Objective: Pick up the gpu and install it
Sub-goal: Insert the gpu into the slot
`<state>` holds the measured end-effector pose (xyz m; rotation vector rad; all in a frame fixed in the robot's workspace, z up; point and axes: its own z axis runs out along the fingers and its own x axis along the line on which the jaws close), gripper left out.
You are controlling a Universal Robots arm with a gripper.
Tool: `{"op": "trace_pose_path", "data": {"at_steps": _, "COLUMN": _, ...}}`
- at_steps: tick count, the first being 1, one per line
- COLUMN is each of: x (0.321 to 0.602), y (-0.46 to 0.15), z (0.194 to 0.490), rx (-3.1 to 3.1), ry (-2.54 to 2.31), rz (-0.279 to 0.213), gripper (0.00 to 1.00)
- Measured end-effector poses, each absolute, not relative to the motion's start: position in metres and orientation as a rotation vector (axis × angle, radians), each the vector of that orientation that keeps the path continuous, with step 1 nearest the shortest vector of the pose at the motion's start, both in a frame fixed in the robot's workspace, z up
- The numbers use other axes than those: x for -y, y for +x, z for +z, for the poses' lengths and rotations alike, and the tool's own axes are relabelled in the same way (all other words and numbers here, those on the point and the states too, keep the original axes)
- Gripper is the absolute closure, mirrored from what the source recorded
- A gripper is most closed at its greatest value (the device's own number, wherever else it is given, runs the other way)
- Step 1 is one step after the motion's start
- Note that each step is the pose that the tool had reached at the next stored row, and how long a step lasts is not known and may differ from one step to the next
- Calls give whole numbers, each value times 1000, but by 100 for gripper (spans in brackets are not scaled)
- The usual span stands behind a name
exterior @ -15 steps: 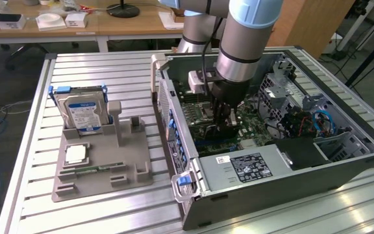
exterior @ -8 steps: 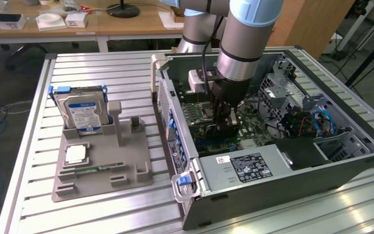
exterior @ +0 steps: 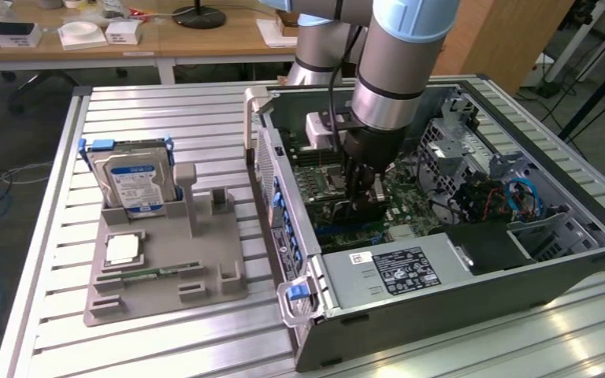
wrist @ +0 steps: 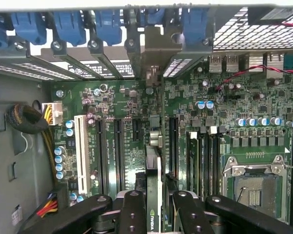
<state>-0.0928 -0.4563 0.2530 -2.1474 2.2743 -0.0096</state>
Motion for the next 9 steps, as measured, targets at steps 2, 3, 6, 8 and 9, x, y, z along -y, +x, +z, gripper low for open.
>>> {"op": "trace_pose_path", "data": {"at_steps": 2, "x": 456, "y": -93, "z": 253, "rx": -2273, "ry": -2149, "rz": -10, "gripper": 74}}
{"op": "trace_pose_path", "data": {"at_steps": 3, "x": 456, "y": -93, "z": 253, "rx": -2268, "ry": -2154, "rz": -10, "gripper": 74}}
{"op": "trace_pose_path", "data": {"at_steps": 6, "x": 457, "y": -93, "z": 253, "rx": -2253, "ry": -2169, "rz": -10, "gripper": 74}}
{"op": "trace_pose_path", "data": {"at_steps": 8, "x": 458, "y": -93, "z": 253, "rx": -2248, "ry": -2175, "rz": -11, "gripper": 74}}
{"op": "trace_pose_path", "data": {"at_steps": 9, "x": 458, "y": -93, "z": 253, "rx": -2247, "ry": -2177, "rz": -11, "gripper": 74}}
